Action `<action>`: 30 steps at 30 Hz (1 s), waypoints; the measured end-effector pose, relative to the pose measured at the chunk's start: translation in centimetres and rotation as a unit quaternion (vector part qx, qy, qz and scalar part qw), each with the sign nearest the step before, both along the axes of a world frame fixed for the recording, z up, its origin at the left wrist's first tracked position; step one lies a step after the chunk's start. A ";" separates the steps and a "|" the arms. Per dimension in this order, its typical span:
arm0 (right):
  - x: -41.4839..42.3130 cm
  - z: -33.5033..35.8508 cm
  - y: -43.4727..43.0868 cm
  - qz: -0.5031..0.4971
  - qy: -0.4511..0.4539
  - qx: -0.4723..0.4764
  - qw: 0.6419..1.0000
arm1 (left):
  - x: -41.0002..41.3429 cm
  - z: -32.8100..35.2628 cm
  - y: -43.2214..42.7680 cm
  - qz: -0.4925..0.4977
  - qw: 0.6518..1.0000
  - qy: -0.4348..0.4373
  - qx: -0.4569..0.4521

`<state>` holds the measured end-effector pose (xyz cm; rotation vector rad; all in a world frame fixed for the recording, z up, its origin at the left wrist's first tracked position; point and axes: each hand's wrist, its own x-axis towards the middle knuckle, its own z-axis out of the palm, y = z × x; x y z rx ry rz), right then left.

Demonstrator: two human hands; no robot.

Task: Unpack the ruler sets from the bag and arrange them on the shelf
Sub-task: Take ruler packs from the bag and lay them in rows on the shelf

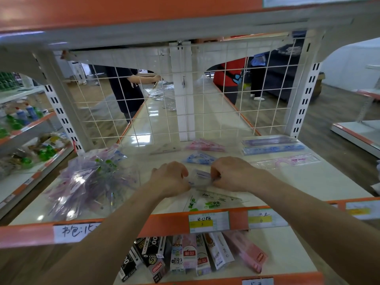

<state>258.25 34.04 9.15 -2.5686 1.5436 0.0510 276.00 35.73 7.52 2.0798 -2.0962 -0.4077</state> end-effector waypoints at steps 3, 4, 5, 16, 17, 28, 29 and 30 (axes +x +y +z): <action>0.3 -0.3 -0.5 0.000 0.007 -0.012 1.000 | -0.3 -0.1 -0.6 0.002 0.999 -0.028 -0.017; 0.4 -0.3 -0.7 -0.002 0.007 -0.014 1.000 | -0.3 -0.2 -0.7 0.005 0.999 -0.028 -0.021; 0.4 -0.3 -0.8 -0.004 0.007 -0.016 1.000 | -0.4 -0.2 -0.9 0.007 0.999 -0.028 -0.026; -0.2 2.1 1.3 0.043 0.013 0.047 0.998 | 0.8 0.5 -0.7 -0.006 0.999 -0.015 -0.036; -0.3 2.3 2.0 0.058 0.013 0.081 0.995 | 1.0 0.6 -0.6 -0.002 0.999 -0.008 -0.038; 0.5 2.0 3.2 0.084 0.033 0.092 0.992 | 2.0 0.8 -0.4 0.032 0.998 0.040 -0.038; 0.6 2.0 3.1 0.083 0.036 0.093 0.992 | 2.1 0.8 -0.3 0.035 0.998 0.042 -0.038; 0.7 2.0 3.0 0.083 0.041 0.094 0.991 | 2.1 0.8 -0.3 0.038 0.998 0.045 -0.038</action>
